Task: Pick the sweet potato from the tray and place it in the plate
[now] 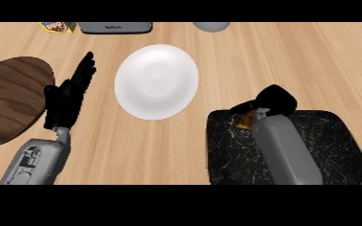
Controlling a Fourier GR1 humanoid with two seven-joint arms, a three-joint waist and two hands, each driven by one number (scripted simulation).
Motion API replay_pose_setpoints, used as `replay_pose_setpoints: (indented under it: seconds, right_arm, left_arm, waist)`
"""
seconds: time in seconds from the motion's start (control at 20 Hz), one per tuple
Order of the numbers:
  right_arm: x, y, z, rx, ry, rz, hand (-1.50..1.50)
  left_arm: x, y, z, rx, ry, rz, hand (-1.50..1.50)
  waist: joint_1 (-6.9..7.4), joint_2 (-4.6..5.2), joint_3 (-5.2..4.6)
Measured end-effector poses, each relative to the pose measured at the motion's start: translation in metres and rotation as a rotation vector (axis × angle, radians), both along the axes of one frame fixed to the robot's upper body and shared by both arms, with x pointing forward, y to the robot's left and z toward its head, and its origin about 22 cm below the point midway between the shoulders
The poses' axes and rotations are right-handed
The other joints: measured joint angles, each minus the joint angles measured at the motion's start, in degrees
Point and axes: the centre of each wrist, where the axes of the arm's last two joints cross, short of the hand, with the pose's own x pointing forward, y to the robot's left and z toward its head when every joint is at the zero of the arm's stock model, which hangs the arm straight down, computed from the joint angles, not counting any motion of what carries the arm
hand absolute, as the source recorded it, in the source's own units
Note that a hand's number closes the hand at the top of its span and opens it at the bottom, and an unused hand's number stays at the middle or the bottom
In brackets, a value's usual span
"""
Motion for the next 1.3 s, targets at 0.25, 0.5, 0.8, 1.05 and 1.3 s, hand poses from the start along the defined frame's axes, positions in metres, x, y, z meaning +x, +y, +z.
replay_pose_setpoints:
  seconds: [0.25,0.5,0.8,1.05,1.3]
  right_arm:
    - [-0.012,-0.003,0.0,-0.034,-0.008,0.024,1.5]
    - [-0.014,0.004,0.008,-0.101,-0.051,0.053,1.5]
    - [0.003,-0.004,0.035,0.031,-0.152,0.5,1.5]
    - [0.012,-0.013,0.072,0.181,-0.37,0.914,1.5]
    - [0.024,-0.042,0.108,0.302,-0.622,1.204,1.5]
  left_arm:
    - [-0.006,-0.006,-0.003,-0.002,0.001,-0.008,0.0]
    - [-0.002,-0.008,-0.006,-0.002,-0.007,-0.007,0.0]
    - [0.002,-0.014,0.002,-0.004,-0.019,-0.037,0.0]
    - [0.001,-0.015,-0.001,-0.01,-0.016,-0.043,0.0]
    - [0.002,-0.012,-0.001,-0.007,-0.021,-0.041,0.0]
  waist:
    - [0.43,0.15,0.05]
    - [0.67,0.57,0.22]
    - [2.53,1.5,0.58]
    - [2.87,1.91,0.82]
    - [2.63,1.96,0.75]
